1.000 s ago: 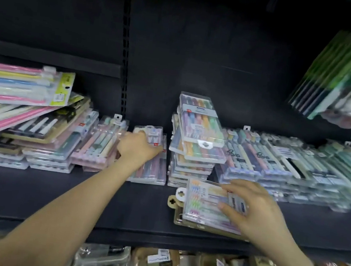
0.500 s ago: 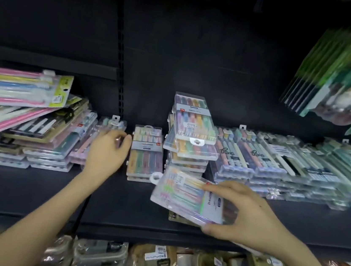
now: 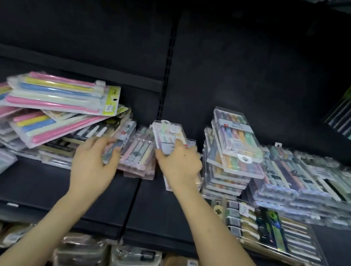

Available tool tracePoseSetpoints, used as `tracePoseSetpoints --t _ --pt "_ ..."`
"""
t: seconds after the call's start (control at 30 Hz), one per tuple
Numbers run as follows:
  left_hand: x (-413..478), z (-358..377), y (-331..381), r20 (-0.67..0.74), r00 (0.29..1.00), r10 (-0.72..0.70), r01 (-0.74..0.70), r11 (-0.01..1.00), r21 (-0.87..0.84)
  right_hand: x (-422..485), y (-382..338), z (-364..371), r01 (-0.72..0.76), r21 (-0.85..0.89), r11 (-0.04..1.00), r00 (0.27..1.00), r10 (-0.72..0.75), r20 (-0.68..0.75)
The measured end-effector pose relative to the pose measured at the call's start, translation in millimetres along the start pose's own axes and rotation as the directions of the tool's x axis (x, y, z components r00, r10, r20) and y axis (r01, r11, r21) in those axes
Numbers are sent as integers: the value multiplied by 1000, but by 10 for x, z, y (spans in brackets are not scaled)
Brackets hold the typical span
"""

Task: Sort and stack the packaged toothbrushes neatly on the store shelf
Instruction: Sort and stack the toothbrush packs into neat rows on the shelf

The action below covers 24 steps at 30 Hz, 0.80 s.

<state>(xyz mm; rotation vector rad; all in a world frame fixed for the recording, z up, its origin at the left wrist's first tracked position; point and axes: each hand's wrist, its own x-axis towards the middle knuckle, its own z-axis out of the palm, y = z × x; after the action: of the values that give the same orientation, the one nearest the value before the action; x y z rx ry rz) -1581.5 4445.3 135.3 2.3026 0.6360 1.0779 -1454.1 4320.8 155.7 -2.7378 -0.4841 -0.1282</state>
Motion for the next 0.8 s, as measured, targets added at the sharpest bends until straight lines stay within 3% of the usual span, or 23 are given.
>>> tracePoseSetpoints --t 0.17,0.23,0.3,0.37,0.47,0.6,0.7,0.8 --pt "313 -213 -284 -101 978 181 -152 958 242 282 64 191 -102 -278 955 988 130 83" --pt "501 -305 -395 -123 970 209 -161 935 314 303 3 224 -49 -311 949 998 59 20" --pt "706 -382 -499 -92 976 199 -146 903 404 322 -186 217 94 -178 980 991 -108 -73" --pt "909 -447 -609 10 990 138 -125 855 503 365 -479 184 224 155 962 972 -208 -111" --pt "1134 -545 -754 203 979 -6 -109 830 546 452 -1009 148 205 526 826 967 -255 23" --pt "1232 -622 -935 329 941 80 -239 845 478 626 -1531 248 156 506 849 955 -260 142" --pt "1240 -702 -966 402 908 120 -302 852 427 734 -1621 268 41 596 802 957 -203 207" --pt "1157 -838 -1072 384 906 176 -349 823 448 767 -1603 286 -28 600 800 966 -133 223"
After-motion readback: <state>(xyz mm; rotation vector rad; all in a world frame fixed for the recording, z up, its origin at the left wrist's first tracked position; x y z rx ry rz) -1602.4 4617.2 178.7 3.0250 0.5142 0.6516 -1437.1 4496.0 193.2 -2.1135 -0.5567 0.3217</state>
